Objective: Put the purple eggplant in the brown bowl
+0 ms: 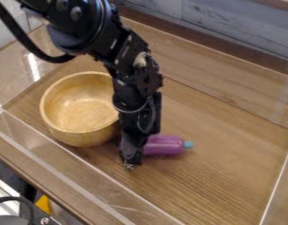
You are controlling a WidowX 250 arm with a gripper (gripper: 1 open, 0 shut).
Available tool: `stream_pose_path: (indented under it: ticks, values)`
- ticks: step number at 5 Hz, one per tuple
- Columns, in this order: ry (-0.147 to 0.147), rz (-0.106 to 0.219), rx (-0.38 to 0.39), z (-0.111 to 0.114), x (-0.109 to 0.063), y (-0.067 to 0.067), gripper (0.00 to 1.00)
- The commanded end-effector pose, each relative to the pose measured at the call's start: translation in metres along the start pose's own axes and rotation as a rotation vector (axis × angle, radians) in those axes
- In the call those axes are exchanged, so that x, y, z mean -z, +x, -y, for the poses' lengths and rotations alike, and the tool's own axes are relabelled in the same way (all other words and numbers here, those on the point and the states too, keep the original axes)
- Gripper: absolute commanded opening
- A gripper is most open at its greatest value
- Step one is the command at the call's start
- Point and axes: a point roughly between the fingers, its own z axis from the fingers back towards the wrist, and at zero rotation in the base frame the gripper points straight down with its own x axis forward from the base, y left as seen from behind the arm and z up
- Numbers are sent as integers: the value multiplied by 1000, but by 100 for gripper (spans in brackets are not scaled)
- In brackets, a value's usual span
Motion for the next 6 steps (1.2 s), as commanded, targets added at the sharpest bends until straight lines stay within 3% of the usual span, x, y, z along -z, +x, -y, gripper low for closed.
stream_pose_path:
  ticks: [1,3,5,6]
  values:
    - [17,19,45,-8,-10,6,0]
    - [13,43,152,-10,-24,19,0]
    - [20,40,87,-16,-31,-7,0]
    - [28,34,36,-18,-33,-4,0]
